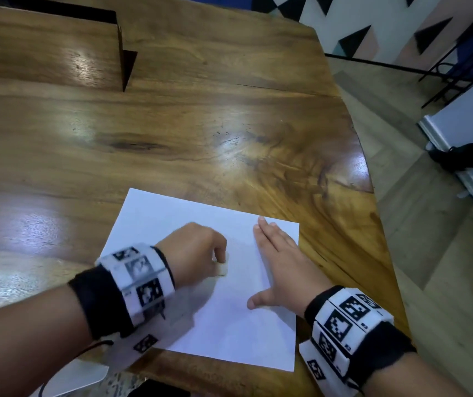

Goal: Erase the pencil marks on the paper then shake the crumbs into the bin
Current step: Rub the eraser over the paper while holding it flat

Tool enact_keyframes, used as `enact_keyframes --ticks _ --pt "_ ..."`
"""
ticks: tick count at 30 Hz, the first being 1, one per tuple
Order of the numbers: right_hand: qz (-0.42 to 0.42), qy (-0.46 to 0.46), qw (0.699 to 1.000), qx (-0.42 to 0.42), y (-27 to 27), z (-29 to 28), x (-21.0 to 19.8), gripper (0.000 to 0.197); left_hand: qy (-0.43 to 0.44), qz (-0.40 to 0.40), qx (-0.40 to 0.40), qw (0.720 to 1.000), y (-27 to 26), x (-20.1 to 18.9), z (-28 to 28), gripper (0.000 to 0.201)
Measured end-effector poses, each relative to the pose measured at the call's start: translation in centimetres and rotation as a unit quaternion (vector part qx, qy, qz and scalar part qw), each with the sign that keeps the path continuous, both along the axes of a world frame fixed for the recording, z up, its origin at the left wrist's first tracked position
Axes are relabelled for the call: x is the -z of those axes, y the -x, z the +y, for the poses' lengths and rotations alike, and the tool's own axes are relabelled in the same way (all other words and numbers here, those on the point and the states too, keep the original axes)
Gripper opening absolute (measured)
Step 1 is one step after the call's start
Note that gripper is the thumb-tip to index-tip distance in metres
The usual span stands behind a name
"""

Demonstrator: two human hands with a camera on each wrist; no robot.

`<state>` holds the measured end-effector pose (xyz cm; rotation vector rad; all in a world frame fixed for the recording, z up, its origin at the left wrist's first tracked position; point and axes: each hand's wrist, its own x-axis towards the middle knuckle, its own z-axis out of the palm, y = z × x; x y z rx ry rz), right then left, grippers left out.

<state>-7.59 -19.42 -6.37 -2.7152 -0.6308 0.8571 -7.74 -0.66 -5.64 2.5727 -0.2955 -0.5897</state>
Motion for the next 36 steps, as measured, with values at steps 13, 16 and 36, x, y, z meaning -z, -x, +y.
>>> enact_keyframes --ticks 13,16,36 --pt "-0.006 -0.006 1.0 0.0 0.0 -0.1 0.3 0.129 0.049 -0.054 -0.103 0.992 -2.6 0.7 -2.1 0.012" --pt "-0.004 -0.008 1.0 0.0 0.0 -0.1 0.3 0.128 0.047 -0.094 -0.183 0.977 -4.2 0.6 -0.5 0.009" --pt "-0.005 -0.009 1.0 0.008 0.1 -0.2 0.6 0.129 0.04 -0.081 -0.142 0.986 -4.9 -0.2 -2.2 0.012"
